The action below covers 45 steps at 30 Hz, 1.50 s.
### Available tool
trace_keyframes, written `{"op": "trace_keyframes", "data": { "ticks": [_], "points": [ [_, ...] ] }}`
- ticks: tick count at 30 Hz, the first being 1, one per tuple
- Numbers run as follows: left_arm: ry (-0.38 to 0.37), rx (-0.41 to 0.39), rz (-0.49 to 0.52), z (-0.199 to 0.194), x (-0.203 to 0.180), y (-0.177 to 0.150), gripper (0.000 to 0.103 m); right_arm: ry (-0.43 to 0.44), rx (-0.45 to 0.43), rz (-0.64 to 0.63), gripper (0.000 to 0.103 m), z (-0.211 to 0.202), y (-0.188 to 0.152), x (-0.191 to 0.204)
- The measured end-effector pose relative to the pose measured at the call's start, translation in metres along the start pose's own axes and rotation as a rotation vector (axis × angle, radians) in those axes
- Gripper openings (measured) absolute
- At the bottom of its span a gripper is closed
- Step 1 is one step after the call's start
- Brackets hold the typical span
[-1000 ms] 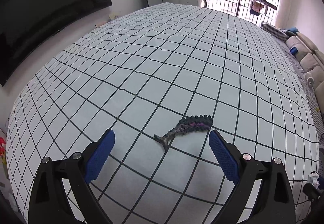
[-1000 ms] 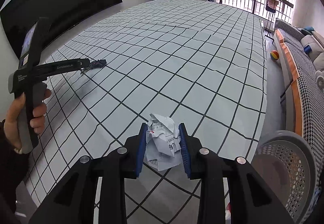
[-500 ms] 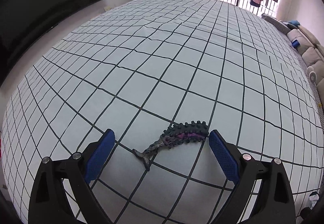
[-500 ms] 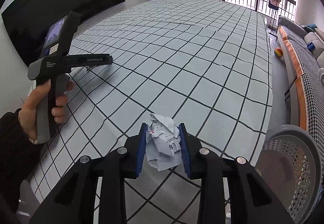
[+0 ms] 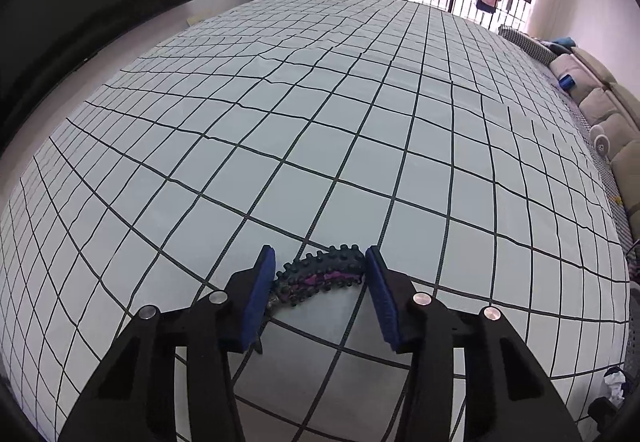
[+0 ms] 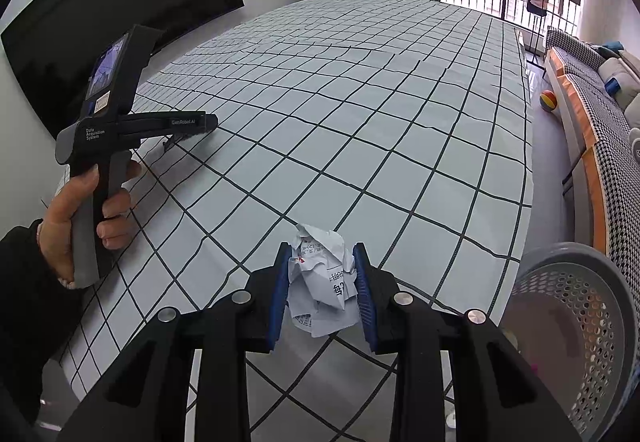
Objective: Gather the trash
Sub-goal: 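Lift the paper with the right tool while the left tool grasps the dark toy lizard, then carry the crumpled paper and toy lizard over the wastebasket with both tools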
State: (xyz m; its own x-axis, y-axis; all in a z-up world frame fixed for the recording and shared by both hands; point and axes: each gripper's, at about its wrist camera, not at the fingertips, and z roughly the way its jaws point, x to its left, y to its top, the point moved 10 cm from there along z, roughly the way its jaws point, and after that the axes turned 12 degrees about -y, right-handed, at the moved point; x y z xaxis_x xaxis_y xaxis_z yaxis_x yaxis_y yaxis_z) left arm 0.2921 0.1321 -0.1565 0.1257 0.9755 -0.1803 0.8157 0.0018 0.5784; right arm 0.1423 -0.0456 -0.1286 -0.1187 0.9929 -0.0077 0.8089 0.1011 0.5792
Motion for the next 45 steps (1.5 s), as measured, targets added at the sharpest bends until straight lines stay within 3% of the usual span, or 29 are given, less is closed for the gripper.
{"op": "trace_keyframes", "data": {
  "ticks": [10, 18, 31, 45],
  "points": [
    [-0.01, -0.036, 0.013, -0.034, -0.005, -0.019, 0.045, -0.001, -0.011, 0.017, 0.03, -0.007, -0.003, -0.004],
    [-0.034, -0.104, 0.079, -0.077, -0.038, -0.04, 0.045, -0.014, -0.02, 0.042, 0.03, -0.018, -0.012, -0.014],
    [-0.108, -0.146, 0.169, -0.121, -0.127, -0.077, 0.045, -0.04, -0.051, 0.117, 0.03, -0.051, -0.038, -0.055],
    [-0.261, -0.107, 0.271, -0.12, -0.261, -0.12, 0.045, -0.14, -0.07, 0.271, 0.03, -0.093, -0.095, -0.164]
  ]
}}
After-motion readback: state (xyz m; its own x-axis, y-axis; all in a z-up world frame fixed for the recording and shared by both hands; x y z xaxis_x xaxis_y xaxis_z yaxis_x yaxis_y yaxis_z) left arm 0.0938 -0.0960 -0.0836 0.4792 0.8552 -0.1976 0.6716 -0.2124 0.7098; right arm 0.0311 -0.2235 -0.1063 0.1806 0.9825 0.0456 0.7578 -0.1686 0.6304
